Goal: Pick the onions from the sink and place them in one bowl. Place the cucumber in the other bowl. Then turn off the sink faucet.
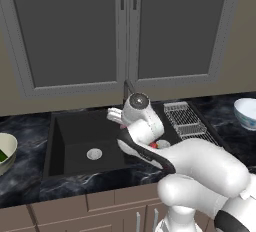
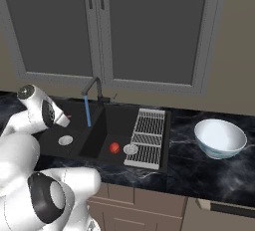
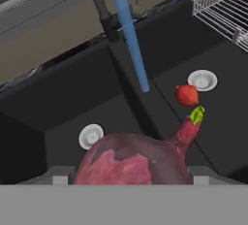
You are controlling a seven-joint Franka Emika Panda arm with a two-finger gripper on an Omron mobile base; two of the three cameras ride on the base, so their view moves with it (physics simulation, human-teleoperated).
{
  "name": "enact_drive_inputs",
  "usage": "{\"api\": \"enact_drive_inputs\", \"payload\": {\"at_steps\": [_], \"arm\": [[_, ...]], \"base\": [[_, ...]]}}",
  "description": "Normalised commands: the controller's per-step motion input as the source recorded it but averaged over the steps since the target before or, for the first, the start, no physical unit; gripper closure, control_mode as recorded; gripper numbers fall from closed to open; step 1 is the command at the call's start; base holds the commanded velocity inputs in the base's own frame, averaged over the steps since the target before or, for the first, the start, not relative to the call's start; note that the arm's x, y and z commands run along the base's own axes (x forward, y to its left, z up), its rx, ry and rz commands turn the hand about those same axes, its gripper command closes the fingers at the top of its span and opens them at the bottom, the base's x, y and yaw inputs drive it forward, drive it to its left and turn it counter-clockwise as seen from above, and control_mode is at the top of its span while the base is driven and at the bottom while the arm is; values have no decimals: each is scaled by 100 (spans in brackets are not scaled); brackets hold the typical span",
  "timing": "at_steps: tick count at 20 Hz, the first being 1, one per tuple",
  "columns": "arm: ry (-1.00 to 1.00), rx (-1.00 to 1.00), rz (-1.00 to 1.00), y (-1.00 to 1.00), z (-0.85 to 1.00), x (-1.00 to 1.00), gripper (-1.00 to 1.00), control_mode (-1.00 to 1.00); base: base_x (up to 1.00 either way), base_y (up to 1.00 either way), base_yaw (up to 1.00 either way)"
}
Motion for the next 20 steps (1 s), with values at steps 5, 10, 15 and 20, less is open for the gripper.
{"api": "enact_drive_inputs", "payload": {"at_steps": [5,10,15,20], "arm": [[8,3,-19,-62,30,-1,100,-100],[0,0,-18,-80,0,0,100,-100],[0,3,-17,-94,0,0,100,-100],[0,7,-12,-100,0,0,100,-100]], "base": [[0,0,0],[0,0,0],[0,0,0],[0,0,0]]}}
